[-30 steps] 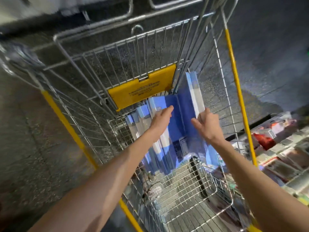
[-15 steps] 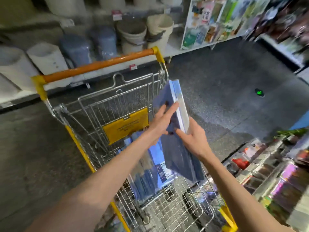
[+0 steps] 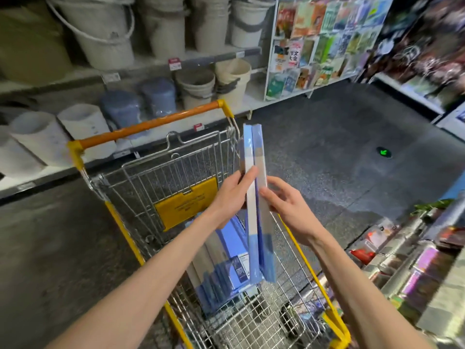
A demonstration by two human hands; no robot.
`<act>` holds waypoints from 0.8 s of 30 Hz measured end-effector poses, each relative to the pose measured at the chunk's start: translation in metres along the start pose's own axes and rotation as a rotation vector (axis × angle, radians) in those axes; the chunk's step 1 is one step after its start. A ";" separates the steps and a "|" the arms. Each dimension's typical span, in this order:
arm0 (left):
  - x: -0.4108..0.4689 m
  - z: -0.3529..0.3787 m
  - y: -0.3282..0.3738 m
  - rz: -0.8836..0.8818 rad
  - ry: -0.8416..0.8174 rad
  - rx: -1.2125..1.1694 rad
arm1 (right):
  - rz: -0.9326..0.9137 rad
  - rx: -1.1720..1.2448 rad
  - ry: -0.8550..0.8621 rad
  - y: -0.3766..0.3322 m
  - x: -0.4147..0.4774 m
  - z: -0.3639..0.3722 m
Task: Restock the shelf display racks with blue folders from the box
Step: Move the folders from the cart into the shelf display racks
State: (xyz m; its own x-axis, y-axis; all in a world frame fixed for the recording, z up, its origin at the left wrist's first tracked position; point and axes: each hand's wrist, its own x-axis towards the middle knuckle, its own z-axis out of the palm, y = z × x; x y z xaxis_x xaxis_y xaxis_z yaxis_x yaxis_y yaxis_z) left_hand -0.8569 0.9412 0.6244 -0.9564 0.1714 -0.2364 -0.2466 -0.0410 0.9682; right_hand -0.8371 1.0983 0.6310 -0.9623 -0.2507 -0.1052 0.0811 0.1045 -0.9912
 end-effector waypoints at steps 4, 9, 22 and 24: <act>-0.002 -0.003 -0.021 -0.036 -0.031 -0.010 | 0.043 -0.043 0.004 0.020 -0.002 0.006; 0.019 -0.011 -0.036 -0.127 -0.027 0.027 | 0.130 -0.088 0.064 0.038 0.012 0.013; 0.056 -0.034 -0.093 -0.321 -0.169 -0.043 | 0.333 -0.030 0.086 0.073 0.031 0.022; 0.060 -0.034 -0.094 -0.337 -0.169 -0.050 | 0.352 -0.020 0.109 0.074 0.032 0.021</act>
State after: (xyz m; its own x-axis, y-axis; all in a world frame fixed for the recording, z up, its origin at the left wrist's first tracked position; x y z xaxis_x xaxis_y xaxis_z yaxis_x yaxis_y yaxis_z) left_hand -0.8966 0.9219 0.5167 -0.7822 0.3430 -0.5202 -0.5544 -0.0021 0.8323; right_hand -0.8561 1.0776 0.5525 -0.8985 -0.0922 -0.4293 0.4081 0.1854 -0.8939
